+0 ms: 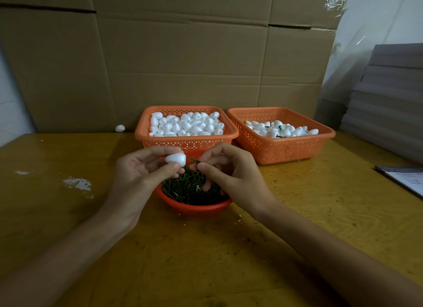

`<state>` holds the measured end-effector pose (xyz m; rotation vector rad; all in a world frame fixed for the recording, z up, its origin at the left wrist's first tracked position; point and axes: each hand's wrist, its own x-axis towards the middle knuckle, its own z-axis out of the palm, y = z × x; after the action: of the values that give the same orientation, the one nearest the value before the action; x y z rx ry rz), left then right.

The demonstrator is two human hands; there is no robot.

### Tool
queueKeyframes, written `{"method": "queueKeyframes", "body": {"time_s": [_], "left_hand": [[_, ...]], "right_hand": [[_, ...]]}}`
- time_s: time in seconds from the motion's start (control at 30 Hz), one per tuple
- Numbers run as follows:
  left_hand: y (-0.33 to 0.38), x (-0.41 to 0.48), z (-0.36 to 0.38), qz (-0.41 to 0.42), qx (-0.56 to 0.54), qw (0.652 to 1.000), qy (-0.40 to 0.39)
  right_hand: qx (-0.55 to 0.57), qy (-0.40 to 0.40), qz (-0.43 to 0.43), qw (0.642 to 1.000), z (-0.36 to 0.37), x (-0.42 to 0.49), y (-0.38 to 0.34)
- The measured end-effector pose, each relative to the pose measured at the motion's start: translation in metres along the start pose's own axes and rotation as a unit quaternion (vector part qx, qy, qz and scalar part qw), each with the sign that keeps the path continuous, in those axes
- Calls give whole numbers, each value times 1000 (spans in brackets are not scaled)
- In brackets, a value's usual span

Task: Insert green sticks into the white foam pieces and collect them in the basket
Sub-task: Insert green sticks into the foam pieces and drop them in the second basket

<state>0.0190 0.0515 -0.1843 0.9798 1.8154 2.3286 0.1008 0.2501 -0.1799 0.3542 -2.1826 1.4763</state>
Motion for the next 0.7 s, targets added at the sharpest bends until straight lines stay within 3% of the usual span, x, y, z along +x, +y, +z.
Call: {"method": "queueKeyframes", "body": {"time_s": [0.7], "left_hand": [[-2, 1, -5, 4, -39, 999, -13]], "right_hand": [[-13, -69, 40, 997, -7, 4, -2]]}}
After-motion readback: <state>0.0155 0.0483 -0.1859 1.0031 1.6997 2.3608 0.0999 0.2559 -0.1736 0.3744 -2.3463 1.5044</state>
